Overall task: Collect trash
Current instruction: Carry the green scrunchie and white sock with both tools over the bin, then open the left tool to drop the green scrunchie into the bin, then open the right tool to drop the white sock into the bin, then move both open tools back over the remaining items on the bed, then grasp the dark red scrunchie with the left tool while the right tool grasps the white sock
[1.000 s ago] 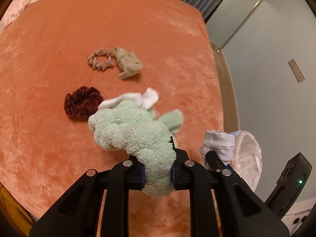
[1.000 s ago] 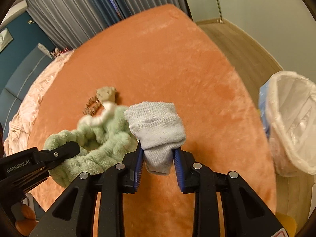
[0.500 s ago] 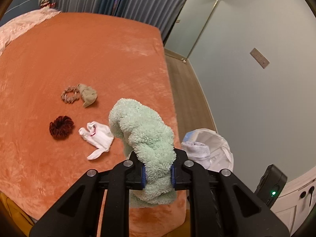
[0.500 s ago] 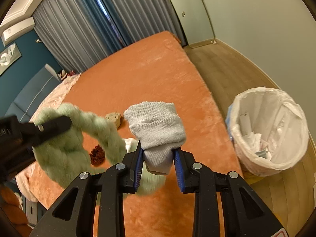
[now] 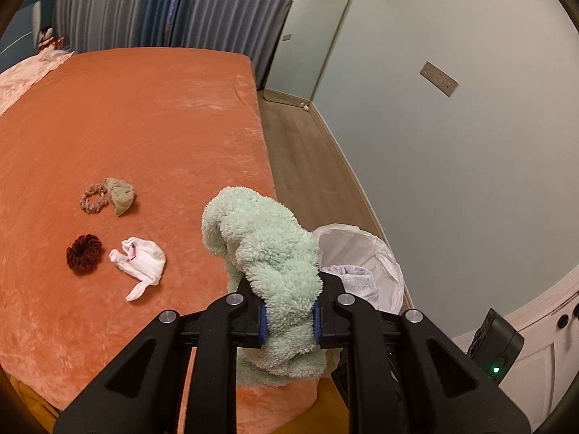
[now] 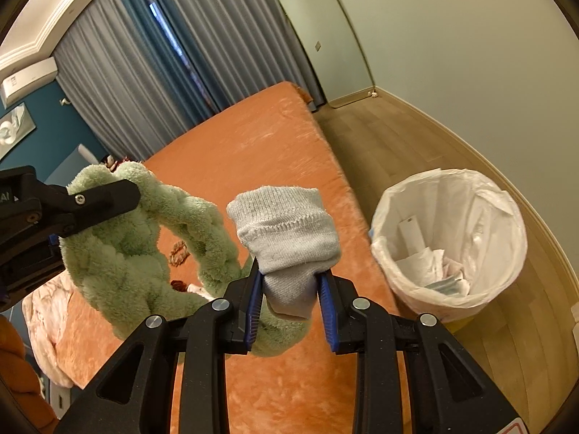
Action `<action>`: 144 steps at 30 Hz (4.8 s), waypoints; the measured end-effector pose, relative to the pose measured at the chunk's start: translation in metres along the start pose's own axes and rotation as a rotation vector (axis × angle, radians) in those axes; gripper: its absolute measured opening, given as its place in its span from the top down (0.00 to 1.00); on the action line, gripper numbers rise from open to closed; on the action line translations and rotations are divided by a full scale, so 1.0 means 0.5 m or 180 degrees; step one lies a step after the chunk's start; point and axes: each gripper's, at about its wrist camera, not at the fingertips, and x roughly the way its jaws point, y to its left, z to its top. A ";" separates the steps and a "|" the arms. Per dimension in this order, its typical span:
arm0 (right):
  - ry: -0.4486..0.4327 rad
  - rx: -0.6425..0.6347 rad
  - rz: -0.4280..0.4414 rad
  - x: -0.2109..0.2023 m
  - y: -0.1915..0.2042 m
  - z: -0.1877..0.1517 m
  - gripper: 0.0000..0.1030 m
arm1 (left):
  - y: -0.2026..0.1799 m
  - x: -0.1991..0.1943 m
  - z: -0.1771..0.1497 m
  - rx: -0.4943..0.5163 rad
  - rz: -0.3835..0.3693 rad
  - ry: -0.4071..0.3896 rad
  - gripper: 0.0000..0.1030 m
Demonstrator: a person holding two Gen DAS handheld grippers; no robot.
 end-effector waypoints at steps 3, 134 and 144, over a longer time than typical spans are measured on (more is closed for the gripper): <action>-0.0047 0.0052 -0.0063 -0.008 -0.028 0.009 0.74 | -0.026 0.018 0.007 0.0080 -0.0036 0.0028 0.84; 0.1056 -0.0979 -0.0205 0.379 0.338 -0.142 0.36 | 0.699 0.140 -0.131 -0.1650 0.1208 0.0567 0.25; 0.1313 -0.0852 -0.0295 0.514 0.349 -0.158 0.36 | 0.784 0.236 -0.118 -0.1787 0.1206 0.0777 0.21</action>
